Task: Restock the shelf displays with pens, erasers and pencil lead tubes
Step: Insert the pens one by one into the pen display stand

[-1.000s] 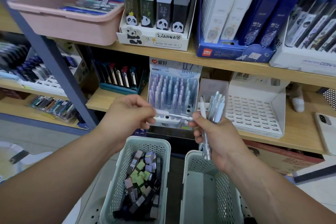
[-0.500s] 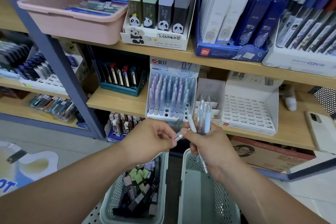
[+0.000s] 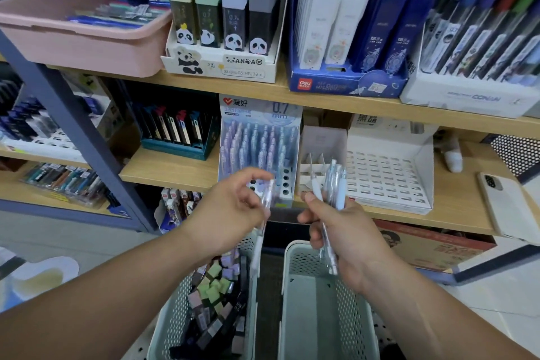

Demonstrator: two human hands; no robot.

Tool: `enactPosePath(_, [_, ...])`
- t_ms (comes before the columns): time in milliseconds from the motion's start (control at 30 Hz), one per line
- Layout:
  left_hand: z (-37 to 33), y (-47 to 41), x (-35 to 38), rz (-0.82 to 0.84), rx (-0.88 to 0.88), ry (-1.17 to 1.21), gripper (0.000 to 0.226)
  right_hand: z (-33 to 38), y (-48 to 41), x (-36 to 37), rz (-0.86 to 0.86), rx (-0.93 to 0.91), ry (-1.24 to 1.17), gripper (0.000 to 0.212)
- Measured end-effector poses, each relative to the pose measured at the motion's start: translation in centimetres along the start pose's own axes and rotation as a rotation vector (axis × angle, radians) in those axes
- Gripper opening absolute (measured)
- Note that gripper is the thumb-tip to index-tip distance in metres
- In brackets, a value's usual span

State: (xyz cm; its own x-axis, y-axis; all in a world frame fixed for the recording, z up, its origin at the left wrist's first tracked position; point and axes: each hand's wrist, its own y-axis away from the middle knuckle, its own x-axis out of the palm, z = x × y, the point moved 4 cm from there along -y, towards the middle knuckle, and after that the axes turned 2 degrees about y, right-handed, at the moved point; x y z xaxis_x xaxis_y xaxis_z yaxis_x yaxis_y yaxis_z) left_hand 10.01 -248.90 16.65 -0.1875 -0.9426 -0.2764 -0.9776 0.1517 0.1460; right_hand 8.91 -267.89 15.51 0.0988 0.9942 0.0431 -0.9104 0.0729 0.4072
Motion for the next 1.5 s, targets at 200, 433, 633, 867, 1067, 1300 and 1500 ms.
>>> enactPosePath(200, [-2.0,-3.0,0.9,-0.200,0.057,0.159,0.026,0.4,-0.6,-2.5,-0.009,-0.005,0.006,0.018])
enactPosePath(433, [-3.6,-5.1,0.6,-0.439,0.159,0.083,0.023,1.3,-1.3,-3.6,0.000,-0.005,-0.013,0.014])
enactPosePath(633, [-4.0,-4.4,-0.6,-0.576,0.287,0.028,0.025,1.2,-1.2,-4.5,0.009,0.006,0.011,0.027])
enactPosePath(867, [-5.4,-5.6,0.0,-0.665,0.396,0.036,0.031,1.3,-0.5,-5.8,-0.025,0.002,0.049,0.024])
enactPosePath(1067, [-6.2,-6.0,0.4,-0.700,0.497,-0.088,0.031,1.2,-0.3,-6.2,-0.019,-0.010,0.106,0.025])
enactPosePath(1300, [-4.9,-7.8,2.1,-0.672,0.419,-0.353,0.019,1.3,-0.5,-7.2,-0.017,-0.019,0.131,0.023])
enactPosePath(1500, [-5.1,-8.9,2.4,-0.704,0.326,-0.427,0.010,1.7,-0.7,-6.8,-0.012,-0.032,0.131,0.026])
